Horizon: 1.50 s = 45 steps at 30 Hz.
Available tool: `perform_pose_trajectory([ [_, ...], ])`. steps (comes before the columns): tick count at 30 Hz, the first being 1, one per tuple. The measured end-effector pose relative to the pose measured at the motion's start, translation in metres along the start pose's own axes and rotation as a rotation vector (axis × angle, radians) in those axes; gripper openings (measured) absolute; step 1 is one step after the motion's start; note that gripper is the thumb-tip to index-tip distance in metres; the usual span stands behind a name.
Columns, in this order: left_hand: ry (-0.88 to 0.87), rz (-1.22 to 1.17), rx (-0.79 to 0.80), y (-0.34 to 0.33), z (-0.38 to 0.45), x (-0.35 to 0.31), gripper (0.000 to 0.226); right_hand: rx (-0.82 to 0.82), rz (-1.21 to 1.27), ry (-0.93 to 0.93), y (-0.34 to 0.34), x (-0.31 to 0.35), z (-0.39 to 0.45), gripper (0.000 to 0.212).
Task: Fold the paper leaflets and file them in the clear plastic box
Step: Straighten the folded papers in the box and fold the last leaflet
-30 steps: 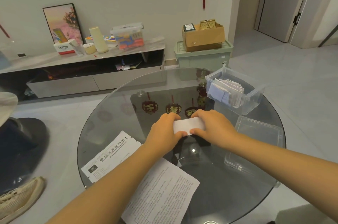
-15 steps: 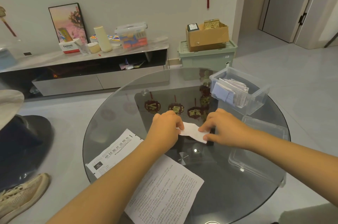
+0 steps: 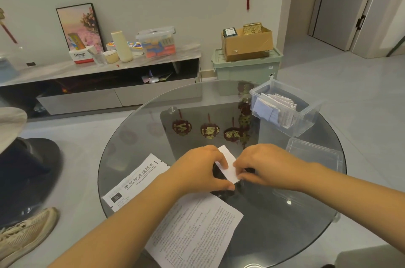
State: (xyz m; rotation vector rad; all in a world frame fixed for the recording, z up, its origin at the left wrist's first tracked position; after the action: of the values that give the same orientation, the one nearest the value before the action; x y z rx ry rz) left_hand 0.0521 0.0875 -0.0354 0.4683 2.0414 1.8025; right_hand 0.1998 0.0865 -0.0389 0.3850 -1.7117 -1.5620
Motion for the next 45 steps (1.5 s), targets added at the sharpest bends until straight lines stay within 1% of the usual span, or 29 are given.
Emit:
perform_pose_trajectory([
  [4, 0.002, -0.012, -0.016, 0.000, -0.002, 0.000, 0.040, -0.006, -0.066, 0.058, -0.001, 0.007, -0.001, 0.024],
  [7, -0.012, 0.018, -0.032, 0.000, -0.002, -0.001, 0.041, 0.004, -0.044, 0.035, -0.002, 0.008, -0.001, 0.023],
  [10, -0.022, 0.051, -0.052, 0.000, -0.002, -0.001, 0.045, -0.031, 0.074, -0.034, 0.003, 0.006, 0.000, 0.008],
  [11, -0.021, 0.054, -0.052, 0.000, -0.001, -0.001, 0.046, -0.048, 0.125, -0.064, 0.005, 0.005, 0.000, 0.007],
  [13, -0.016, 0.042, -0.063, -0.001, 0.000, -0.002, 0.042, -0.082, 0.226, -0.118, 0.005, 0.003, 0.002, 0.008],
  [19, 0.075, -0.081, -0.173, 0.002, 0.004, 0.001, 0.013, -0.233, 0.578, -0.214, 0.005, -0.004, 0.010, 0.014],
  [21, 0.128, -0.122, -0.219, 0.002, 0.005, 0.004, 0.013, -0.260, 0.641, -0.249, 0.005, -0.009, 0.013, 0.017],
  [24, 0.205, -0.210, -0.253, 0.000, 0.010, 0.006, 0.011, -0.246, 0.601, -0.293, -0.001, -0.015, 0.017, 0.040],
  [25, 0.228, -0.242, -0.249, -0.001, 0.011, 0.007, 0.010, -0.244, 0.584, -0.308, -0.004, -0.016, 0.019, 0.044],
  [27, 0.261, -0.270, -0.234, -0.002, 0.015, 0.008, 0.014, -0.264, 0.565, -0.344, -0.008, -0.018, 0.022, 0.045],
  [29, 0.281, -0.281, -0.196, -0.004, 0.017, 0.010, 0.020, -0.294, 0.543, -0.373, -0.012, -0.018, 0.024, 0.042],
  [33, 0.351, -0.297, -0.096, -0.009, 0.020, 0.016, 0.045, -0.334, 0.403, -0.417, -0.014, -0.014, 0.029, 0.042],
  [35, 0.388, -0.276, -0.070, -0.009, 0.023, 0.018, 0.051, -0.328, 0.340, -0.456, -0.012, -0.013, 0.031, 0.047],
  [38, 0.410, -0.326, -0.017, -0.007, 0.024, 0.019, 0.042, -0.278, 0.300, -0.495, -0.011, -0.014, 0.034, 0.048],
  [42, 0.407, -0.384, 0.055, -0.003, 0.026, 0.019, 0.019, -0.221, 0.297, -0.522, -0.012, -0.016, 0.036, 0.043],
  [43, 0.406, -0.405, 0.061, -0.003, 0.026, 0.019, 0.017, -0.219, 0.306, -0.524, -0.012, -0.016, 0.036, 0.040],
  [45, 0.408, -0.484, 0.056, -0.002, 0.025, 0.020, 0.017, -0.238, 0.401, -0.516, -0.010, -0.017, 0.036, 0.024],
])
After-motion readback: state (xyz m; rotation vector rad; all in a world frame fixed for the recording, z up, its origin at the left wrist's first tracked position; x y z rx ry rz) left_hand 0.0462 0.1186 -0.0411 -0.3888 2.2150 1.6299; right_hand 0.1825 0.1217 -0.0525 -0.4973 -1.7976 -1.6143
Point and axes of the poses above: each hand's wrist, its own z-axis towards the middle knuckle, its own y-axis out of the back of the hand, x = y × z, the point moved 4 cm from there along z, towards the middle knuckle, and after that the axes turned 13 degrees about z, right-handed, at the moved point
